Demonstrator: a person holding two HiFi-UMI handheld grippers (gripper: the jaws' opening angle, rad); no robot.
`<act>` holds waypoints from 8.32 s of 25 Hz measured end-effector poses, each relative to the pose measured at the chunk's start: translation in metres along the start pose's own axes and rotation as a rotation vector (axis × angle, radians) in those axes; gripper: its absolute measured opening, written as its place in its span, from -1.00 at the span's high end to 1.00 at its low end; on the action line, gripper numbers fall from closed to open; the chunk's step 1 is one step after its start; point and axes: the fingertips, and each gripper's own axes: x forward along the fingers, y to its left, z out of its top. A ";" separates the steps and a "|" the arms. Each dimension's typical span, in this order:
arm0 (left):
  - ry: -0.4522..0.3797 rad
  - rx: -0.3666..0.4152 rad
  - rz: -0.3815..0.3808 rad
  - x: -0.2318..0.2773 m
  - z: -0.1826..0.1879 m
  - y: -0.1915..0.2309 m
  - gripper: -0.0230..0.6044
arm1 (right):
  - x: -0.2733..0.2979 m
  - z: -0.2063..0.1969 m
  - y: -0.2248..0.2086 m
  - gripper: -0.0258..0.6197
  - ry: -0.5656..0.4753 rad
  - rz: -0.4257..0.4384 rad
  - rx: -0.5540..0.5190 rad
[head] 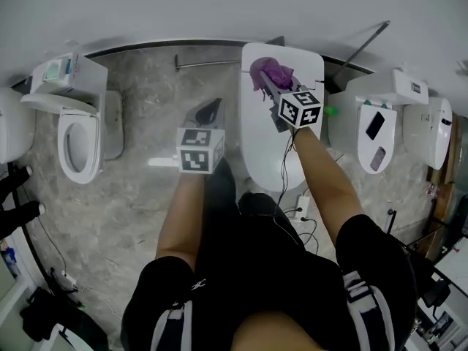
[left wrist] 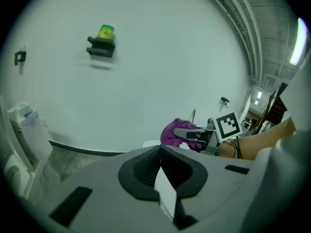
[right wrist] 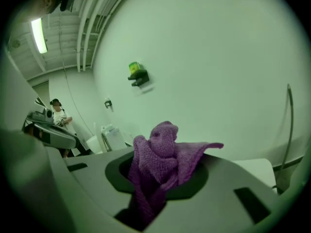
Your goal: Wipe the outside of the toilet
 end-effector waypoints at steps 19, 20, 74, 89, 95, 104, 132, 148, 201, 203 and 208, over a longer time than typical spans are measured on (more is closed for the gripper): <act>0.154 -0.166 -0.150 0.204 -0.096 0.141 0.90 | 0.246 -0.168 -0.162 0.63 0.366 -0.231 0.040; 0.154 -0.174 -0.151 0.207 -0.096 0.144 0.90 | 0.248 -0.171 -0.165 0.63 0.375 -0.234 0.034; 0.288 -0.061 -0.038 0.406 -0.119 -0.253 0.90 | -0.028 -0.210 -0.526 0.63 0.460 -0.035 -0.296; 0.395 0.084 -0.026 0.438 -0.148 -0.253 0.90 | 0.015 -0.282 -0.547 0.63 0.515 0.168 -0.423; 0.416 0.060 -0.033 0.442 -0.165 -0.263 0.90 | 0.011 -0.309 -0.542 0.63 0.543 0.206 -0.525; 0.473 0.135 -0.075 0.442 -0.194 -0.274 0.90 | -0.033 -0.356 -0.504 0.63 0.534 0.280 -0.535; 0.511 0.322 -0.327 0.330 -0.302 -0.315 0.90 | -0.209 -0.490 -0.337 0.64 0.554 0.115 -0.325; 0.526 0.370 -0.303 0.218 -0.398 -0.362 0.90 | -0.304 -0.567 -0.225 0.64 0.551 0.134 -0.311; 0.431 -0.154 -0.107 -0.116 -0.513 0.030 0.90 | -0.101 -0.553 0.111 0.64 0.271 -0.572 0.652; 0.429 -0.161 -0.113 -0.109 -0.509 0.039 0.90 | -0.083 -0.539 0.107 0.64 0.247 -0.588 0.642; 0.429 -0.157 -0.130 -0.081 -0.495 0.062 0.90 | -0.054 -0.530 0.086 0.64 0.195 -0.723 0.672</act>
